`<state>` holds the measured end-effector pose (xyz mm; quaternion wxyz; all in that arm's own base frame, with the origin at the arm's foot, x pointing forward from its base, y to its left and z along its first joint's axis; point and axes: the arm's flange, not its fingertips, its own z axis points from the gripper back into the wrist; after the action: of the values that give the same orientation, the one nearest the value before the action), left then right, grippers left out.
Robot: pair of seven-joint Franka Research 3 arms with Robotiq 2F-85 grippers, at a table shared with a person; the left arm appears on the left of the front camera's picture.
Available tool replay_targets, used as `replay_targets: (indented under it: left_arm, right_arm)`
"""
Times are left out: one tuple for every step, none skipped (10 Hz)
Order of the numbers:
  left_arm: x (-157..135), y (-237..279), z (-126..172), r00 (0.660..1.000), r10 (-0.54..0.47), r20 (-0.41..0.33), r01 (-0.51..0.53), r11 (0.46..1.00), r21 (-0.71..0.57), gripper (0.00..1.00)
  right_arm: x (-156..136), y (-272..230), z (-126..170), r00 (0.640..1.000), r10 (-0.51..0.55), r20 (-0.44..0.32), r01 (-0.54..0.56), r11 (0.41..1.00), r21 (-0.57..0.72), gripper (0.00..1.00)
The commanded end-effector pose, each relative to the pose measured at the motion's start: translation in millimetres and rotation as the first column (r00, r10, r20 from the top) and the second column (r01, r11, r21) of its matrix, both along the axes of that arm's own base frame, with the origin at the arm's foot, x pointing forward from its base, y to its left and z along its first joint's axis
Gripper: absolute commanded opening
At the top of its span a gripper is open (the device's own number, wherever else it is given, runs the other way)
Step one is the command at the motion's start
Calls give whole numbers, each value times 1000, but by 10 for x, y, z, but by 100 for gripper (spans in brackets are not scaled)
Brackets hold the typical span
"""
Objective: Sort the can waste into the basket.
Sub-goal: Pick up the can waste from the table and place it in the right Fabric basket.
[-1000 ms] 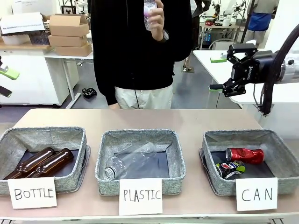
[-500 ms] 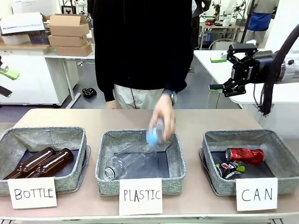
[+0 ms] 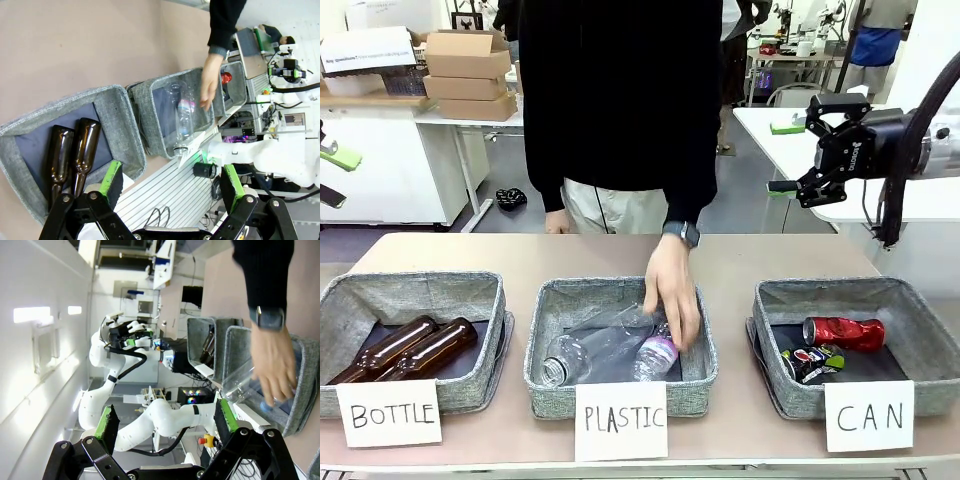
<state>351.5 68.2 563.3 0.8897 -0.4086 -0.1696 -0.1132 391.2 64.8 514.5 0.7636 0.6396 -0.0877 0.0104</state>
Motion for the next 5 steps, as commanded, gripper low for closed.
replay_targets:
  left_arm:
    - [-29, 24, -29, 1000, -8, 10, 8, 1000, 8, 100]
    - [-29, 24, -29, 1000, -8, 10, 8, 1000, 8, 100]
    - [-29, 24, -29, 1000, -8, 10, 8, 1000, 8, 100]
    - [-29, 24, -29, 1000, -8, 10, 8, 1000, 8, 100]
    - [-29, 24, -29, 1000, -8, 10, 8, 1000, 8, 100]
  right_arm:
    - [-1, -22, 11, 1000, 10, 1, -10, 1000, 0, 100]
    - [-1, -22, 11, 1000, 10, 1, -10, 1000, 0, 100]
    - [-1, -22, 11, 1000, 10, 1, -10, 1000, 0, 100]
    - [-1, -22, 11, 1000, 10, 1, -10, 1000, 0, 100]
    - [-1, -22, 11, 1000, 10, 1, -10, 1000, 0, 100]
